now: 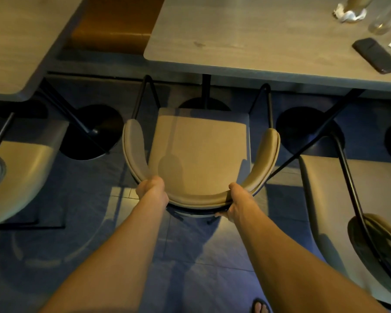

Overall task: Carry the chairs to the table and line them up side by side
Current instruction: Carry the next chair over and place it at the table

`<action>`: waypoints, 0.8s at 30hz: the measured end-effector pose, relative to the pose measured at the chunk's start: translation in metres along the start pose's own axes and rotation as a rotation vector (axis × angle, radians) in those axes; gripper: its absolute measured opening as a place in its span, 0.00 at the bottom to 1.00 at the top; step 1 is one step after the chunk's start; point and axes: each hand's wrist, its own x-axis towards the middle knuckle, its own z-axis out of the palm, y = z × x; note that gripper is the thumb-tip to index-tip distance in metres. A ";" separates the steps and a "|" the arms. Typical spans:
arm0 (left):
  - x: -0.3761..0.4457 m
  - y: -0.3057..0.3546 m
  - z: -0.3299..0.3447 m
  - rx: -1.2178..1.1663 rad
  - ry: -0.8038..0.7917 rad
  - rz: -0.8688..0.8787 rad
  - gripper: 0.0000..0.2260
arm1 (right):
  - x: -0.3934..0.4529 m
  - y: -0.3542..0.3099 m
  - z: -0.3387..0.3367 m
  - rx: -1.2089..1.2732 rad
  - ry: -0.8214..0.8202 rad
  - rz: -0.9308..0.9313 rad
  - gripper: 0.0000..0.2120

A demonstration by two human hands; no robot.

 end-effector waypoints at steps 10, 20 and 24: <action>-0.006 0.004 0.000 0.024 -0.014 -0.023 0.19 | -0.010 -0.007 0.002 0.050 0.018 0.058 0.26; -0.053 -0.012 -0.029 0.368 0.113 0.115 0.45 | -0.040 -0.013 -0.090 -0.541 -0.225 -0.135 0.40; -0.115 -0.047 0.007 0.568 0.263 0.461 0.33 | -0.028 -0.050 -0.174 -0.542 -0.066 -0.392 0.26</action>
